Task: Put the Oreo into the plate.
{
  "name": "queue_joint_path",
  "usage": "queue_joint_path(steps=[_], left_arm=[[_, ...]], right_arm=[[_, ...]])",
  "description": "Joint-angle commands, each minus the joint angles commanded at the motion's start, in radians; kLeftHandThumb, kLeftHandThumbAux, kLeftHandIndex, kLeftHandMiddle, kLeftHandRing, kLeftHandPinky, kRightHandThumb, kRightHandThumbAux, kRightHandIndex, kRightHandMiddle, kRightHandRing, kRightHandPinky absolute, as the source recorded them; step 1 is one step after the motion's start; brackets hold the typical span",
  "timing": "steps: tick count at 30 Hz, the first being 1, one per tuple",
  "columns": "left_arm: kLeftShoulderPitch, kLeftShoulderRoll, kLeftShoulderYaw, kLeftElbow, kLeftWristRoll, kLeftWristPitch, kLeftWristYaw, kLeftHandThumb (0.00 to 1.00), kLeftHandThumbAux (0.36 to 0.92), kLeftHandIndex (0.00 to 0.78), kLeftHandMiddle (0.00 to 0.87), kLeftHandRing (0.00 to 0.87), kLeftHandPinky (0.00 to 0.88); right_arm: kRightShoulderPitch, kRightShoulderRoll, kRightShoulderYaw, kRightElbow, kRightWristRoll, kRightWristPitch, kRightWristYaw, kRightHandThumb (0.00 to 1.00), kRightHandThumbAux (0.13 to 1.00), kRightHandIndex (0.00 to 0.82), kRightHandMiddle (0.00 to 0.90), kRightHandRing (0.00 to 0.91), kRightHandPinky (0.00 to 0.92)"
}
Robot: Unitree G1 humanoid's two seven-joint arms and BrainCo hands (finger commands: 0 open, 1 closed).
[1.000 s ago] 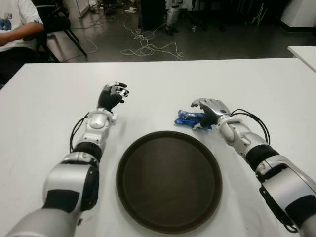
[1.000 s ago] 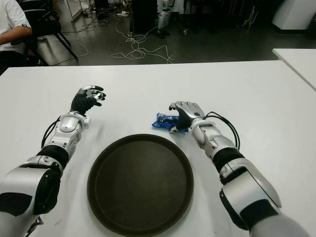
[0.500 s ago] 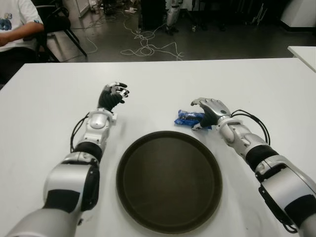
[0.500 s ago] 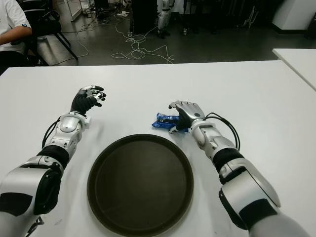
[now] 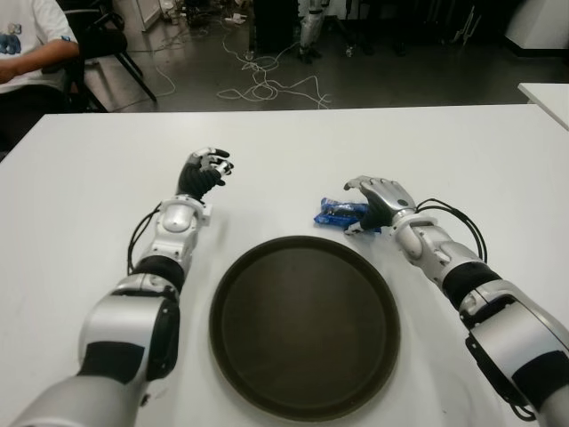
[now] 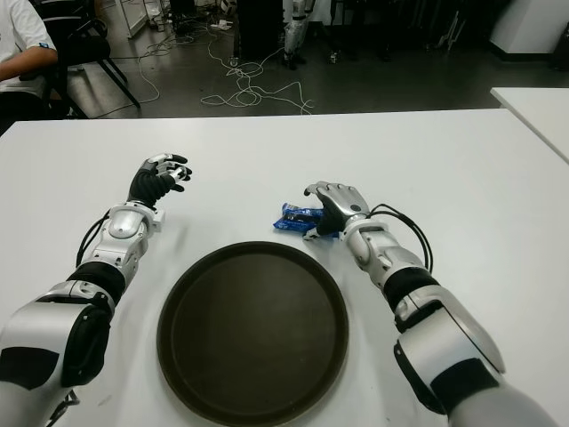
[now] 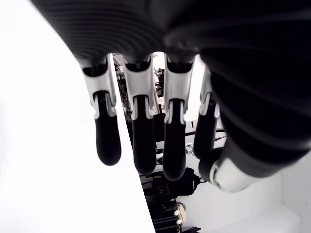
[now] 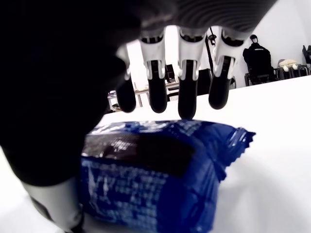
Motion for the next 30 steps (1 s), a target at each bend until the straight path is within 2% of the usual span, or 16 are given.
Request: queue_joint_path(steps=[6, 10, 14, 19, 30], left_arm=[[0.0, -0.002, 0.004, -0.001, -0.005, -0.001, -0.005, 0.823, 0.685, 0.383, 0.458, 0.39, 0.459], [0.001, -0.002, 0.005, -0.001, -0.006, 0.0, -0.006, 0.823, 0.685, 0.381, 0.46, 0.391, 0.445], [0.001, -0.003, 0.004, 0.0, -0.004, 0.001, -0.002, 0.824, 0.684, 0.383, 0.46, 0.391, 0.44], [0.0, -0.003, 0.0, 0.0, 0.001, 0.002, 0.008, 0.823, 0.685, 0.383, 0.458, 0.391, 0.444], [0.001, -0.006, 0.004, -0.001, -0.004, 0.002, 0.007, 0.823, 0.684, 0.383, 0.457, 0.395, 0.455]], right_arm=[[-0.017, -0.006, 0.064, -0.006, -0.059, 0.092, 0.03, 0.0, 0.562, 0.136, 0.204, 0.241, 0.279], [-0.022, -0.016, 0.093, -0.027, -0.087, 0.136, 0.03, 0.0, 0.503, 0.162, 0.238, 0.272, 0.314], [-0.02, -0.025, 0.102, -0.053, -0.096, 0.161, 0.022, 0.0, 0.523, 0.267, 0.316, 0.356, 0.392], [-0.013, -0.029, 0.098, -0.074, -0.091, 0.179, -0.009, 0.01, 0.61, 0.385, 0.405, 0.472, 0.469], [0.012, -0.034, 0.036, -0.098, -0.038, 0.121, -0.104, 0.075, 0.708, 0.472, 0.552, 0.581, 0.572]])
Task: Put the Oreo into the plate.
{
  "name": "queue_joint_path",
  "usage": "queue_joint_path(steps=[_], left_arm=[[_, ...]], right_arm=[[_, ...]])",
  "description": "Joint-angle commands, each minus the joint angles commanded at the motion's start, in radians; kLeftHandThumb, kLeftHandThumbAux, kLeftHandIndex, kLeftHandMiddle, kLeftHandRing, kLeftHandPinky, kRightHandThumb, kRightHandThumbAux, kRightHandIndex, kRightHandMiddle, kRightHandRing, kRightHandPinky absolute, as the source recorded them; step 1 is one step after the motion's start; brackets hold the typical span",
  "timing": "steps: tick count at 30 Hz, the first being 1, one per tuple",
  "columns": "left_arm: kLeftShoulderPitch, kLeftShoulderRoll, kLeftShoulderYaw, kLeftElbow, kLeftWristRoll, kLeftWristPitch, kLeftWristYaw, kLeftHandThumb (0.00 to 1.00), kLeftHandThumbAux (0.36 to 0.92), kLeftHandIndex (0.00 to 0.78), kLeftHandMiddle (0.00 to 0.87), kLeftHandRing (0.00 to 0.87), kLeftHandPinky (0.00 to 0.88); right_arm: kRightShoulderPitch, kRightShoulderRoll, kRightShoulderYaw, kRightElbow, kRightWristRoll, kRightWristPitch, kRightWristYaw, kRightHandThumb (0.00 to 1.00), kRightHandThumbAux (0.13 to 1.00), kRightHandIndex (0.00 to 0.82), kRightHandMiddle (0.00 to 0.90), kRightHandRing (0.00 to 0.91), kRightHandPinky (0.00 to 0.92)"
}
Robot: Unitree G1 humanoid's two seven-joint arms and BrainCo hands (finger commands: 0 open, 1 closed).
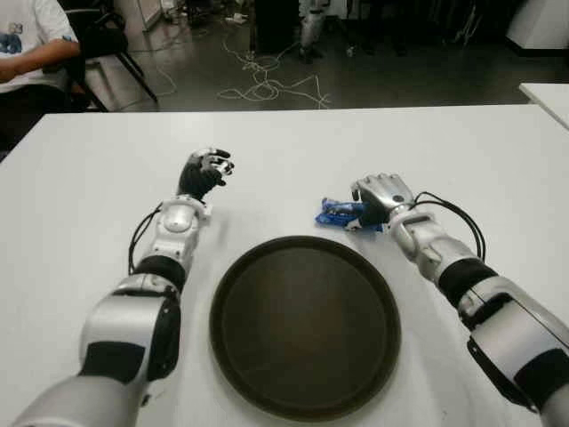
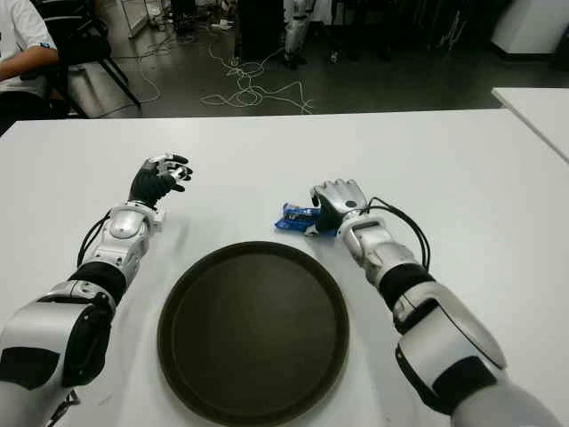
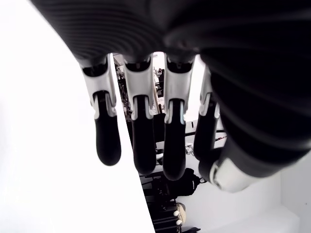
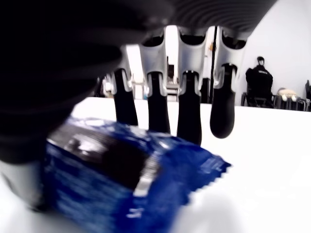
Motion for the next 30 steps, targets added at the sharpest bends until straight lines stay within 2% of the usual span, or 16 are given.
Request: queue_joint_path(steps=[12, 30], left_arm=[[0.002, -0.001, -0.002, -0.002, 0.002, -0.012, -0.004, 0.822, 0.685, 0.381, 0.46, 0.404, 0.468], [-0.001, -0.005, 0.0, -0.001, 0.0, -0.006, -0.003, 0.822, 0.685, 0.379, 0.461, 0.409, 0.476]], right_arm=[[0.012, -0.004, -0.031, -0.014, 0.009, -0.034, -0.025, 0.026, 0.72, 0.47, 0.595, 0.637, 0.629], [0.02, -0.018, -0.047, -0.036, 0.02, -0.066, -0.022, 0.005, 0.745, 0.487, 0.607, 0.645, 0.63]])
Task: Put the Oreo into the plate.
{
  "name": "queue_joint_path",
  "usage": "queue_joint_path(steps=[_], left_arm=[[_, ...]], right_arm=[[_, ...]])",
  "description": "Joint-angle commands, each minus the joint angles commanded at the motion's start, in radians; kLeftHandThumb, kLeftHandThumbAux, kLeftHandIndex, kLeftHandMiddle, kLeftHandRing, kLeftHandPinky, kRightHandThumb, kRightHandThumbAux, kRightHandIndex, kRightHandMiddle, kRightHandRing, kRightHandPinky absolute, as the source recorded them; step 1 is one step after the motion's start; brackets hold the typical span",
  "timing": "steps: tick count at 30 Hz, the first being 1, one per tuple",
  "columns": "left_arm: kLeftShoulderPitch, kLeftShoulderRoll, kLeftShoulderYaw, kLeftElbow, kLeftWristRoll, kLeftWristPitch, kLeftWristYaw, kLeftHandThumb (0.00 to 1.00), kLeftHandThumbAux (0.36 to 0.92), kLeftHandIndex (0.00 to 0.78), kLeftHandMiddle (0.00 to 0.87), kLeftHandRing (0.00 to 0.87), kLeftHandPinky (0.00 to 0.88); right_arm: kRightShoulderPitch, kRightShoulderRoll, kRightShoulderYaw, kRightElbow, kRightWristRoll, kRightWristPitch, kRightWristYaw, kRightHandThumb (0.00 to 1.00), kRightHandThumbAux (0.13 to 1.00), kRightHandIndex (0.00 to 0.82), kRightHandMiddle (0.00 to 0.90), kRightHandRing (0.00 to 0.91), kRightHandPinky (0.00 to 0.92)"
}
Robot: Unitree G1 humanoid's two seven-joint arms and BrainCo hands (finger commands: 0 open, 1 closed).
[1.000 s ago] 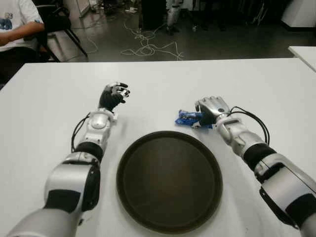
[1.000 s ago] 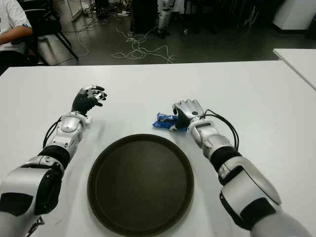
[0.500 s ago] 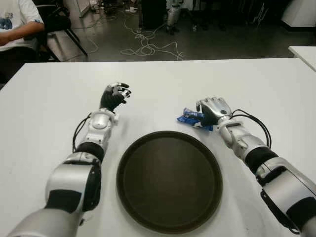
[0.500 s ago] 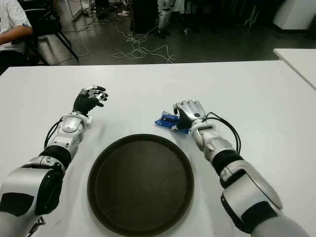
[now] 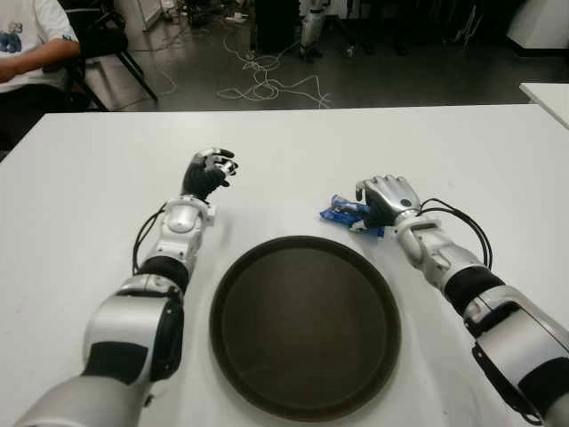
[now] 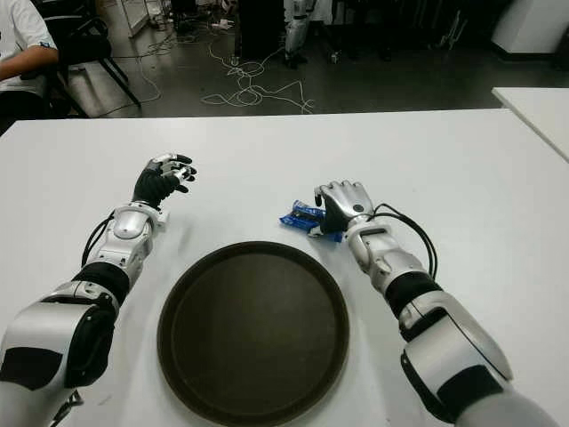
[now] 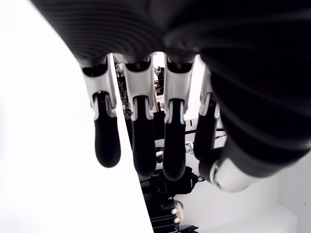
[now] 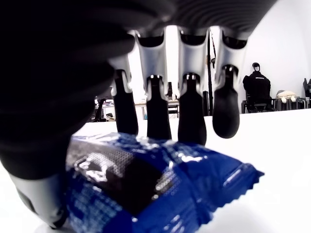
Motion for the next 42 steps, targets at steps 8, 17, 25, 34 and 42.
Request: queue_joint_path(steps=[8, 17, 25, 34, 42], left_arm=[[0.001, -0.001, 0.004, 0.0, -0.005, -0.001, -0.007, 0.822, 0.685, 0.378, 0.461, 0.407, 0.469], [0.002, 0.001, -0.002, 0.001, 0.004, -0.004, 0.004, 0.821, 0.685, 0.377, 0.461, 0.403, 0.461], [0.002, 0.001, -0.005, 0.0, 0.005, -0.004, 0.001, 0.82, 0.686, 0.372, 0.465, 0.413, 0.465], [0.003, 0.002, -0.006, 0.001, 0.006, -0.003, 0.0, 0.821, 0.685, 0.379, 0.461, 0.404, 0.46], [0.004, 0.001, -0.002, -0.001, 0.001, -0.007, -0.001, 0.821, 0.685, 0.379, 0.459, 0.389, 0.453]], right_arm=[[0.004, -0.005, -0.002, -0.005, 0.0, -0.015, 0.003, 0.026, 0.777, 0.498, 0.633, 0.667, 0.645], [0.008, 0.008, -0.007, 0.012, 0.008, -0.007, 0.009, 0.022, 0.729, 0.428, 0.484, 0.504, 0.479], [-0.004, 0.006, 0.018, 0.044, -0.003, -0.016, 0.097, 0.001, 0.558, 0.062, 0.085, 0.082, 0.062], [-0.009, -0.009, 0.032, 0.02, -0.008, -0.015, 0.214, 0.0, 0.492, 0.002, 0.002, 0.002, 0.002], [-0.005, -0.009, 0.022, 0.024, 0.0, -0.027, 0.221, 0.0, 0.517, 0.0, 0.0, 0.0, 0.027]])
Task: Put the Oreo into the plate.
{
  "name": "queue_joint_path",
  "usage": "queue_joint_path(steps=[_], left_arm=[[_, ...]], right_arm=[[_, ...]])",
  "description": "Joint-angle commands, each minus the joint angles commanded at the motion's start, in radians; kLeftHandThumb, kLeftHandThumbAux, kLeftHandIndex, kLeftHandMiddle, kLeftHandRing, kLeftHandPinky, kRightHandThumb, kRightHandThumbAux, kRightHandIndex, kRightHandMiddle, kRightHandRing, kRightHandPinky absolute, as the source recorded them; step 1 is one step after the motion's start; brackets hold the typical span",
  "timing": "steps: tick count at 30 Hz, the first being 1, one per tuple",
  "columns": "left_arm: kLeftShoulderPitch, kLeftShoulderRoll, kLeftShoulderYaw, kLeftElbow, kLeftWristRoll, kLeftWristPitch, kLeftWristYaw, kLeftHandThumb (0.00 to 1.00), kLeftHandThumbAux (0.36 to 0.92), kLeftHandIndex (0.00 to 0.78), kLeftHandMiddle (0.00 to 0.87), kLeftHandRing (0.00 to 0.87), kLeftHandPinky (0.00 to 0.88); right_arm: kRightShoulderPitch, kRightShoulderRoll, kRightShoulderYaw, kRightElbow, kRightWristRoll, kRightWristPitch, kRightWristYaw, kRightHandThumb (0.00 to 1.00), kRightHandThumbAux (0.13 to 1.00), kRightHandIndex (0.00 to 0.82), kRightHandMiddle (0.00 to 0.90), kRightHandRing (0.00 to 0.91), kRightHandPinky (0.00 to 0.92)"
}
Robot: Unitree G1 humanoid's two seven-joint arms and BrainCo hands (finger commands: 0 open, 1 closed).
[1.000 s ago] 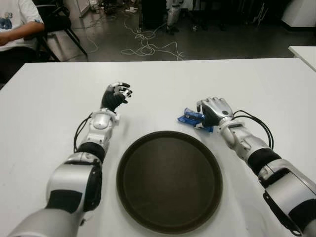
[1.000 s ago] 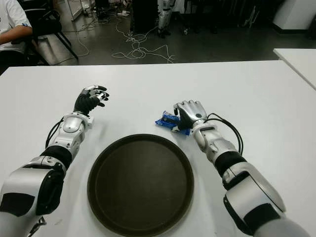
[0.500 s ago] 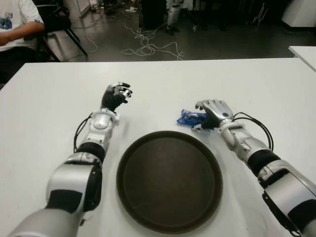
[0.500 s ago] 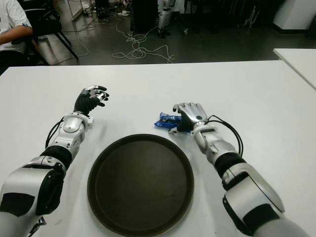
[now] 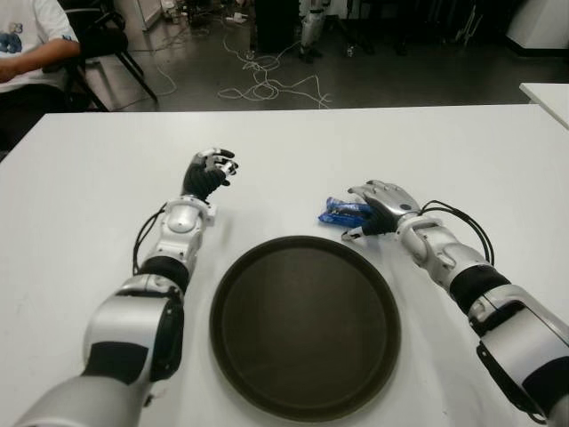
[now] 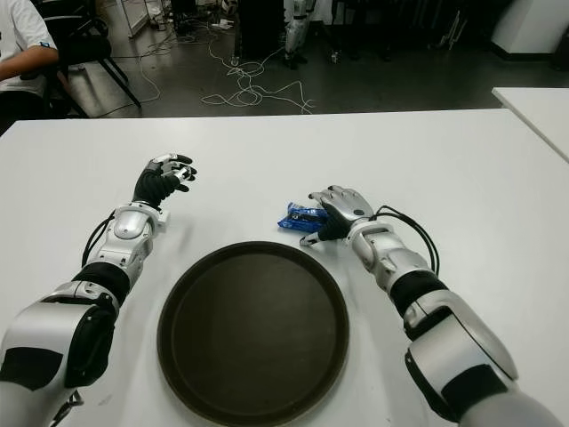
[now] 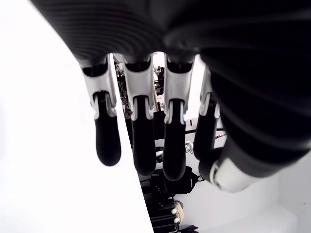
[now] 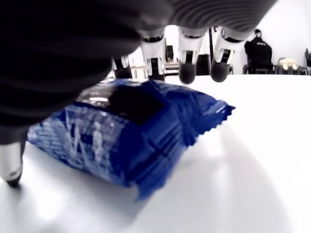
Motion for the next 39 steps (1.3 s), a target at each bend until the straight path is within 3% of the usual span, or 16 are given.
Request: queue_joint_path(steps=[7, 16, 20, 27, 30, 31, 34, 39], left_arm=[[-0.001, -0.001, 0.003, -0.001, -0.004, 0.004, -0.004, 0.822, 0.684, 0.381, 0.461, 0.407, 0.469], [-0.002, -0.001, 0.002, -0.001, -0.001, 0.008, 0.006, 0.821, 0.685, 0.375, 0.463, 0.414, 0.474], [-0.001, -0.002, 0.003, -0.001, -0.003, 0.004, 0.006, 0.822, 0.685, 0.375, 0.464, 0.415, 0.48], [-0.001, -0.004, 0.006, -0.001, -0.006, 0.002, 0.001, 0.821, 0.686, 0.373, 0.465, 0.412, 0.469], [-0.002, -0.004, 0.006, -0.001, -0.006, 0.006, -0.001, 0.82, 0.686, 0.373, 0.464, 0.408, 0.467], [-0.002, -0.004, 0.005, -0.001, -0.006, 0.006, -0.001, 0.82, 0.686, 0.374, 0.463, 0.407, 0.465], [-0.002, -0.003, 0.004, 0.0, -0.003, 0.006, -0.001, 0.82, 0.686, 0.375, 0.462, 0.401, 0.456], [-0.001, -0.003, 0.002, -0.002, -0.002, 0.002, 0.0, 0.819, 0.687, 0.371, 0.462, 0.403, 0.466]], right_arm=[[0.001, -0.003, -0.005, 0.002, 0.002, -0.015, -0.006, 0.0, 0.488, 0.0, 0.004, 0.003, 0.021], [0.003, -0.006, -0.005, -0.001, -0.003, -0.02, -0.019, 0.0, 0.515, 0.0, 0.005, 0.005, 0.023], [0.001, -0.006, 0.001, 0.002, -0.01, -0.02, -0.024, 0.0, 0.503, 0.0, 0.017, 0.025, 0.055], [-0.001, -0.006, 0.009, 0.007, -0.017, -0.015, -0.041, 0.0, 0.484, 0.02, 0.095, 0.111, 0.188], [-0.004, -0.011, 0.022, 0.002, -0.031, -0.018, -0.055, 0.0, 0.488, 0.163, 0.228, 0.245, 0.289], [-0.004, -0.014, 0.025, -0.001, -0.033, -0.02, -0.057, 0.0, 0.512, 0.242, 0.284, 0.299, 0.329], [-0.003, -0.019, 0.032, -0.008, -0.035, -0.025, -0.063, 0.0, 0.564, 0.37, 0.371, 0.39, 0.397], [-0.004, -0.023, 0.043, -0.017, -0.038, -0.023, -0.07, 0.001, 0.613, 0.444, 0.422, 0.447, 0.424]])
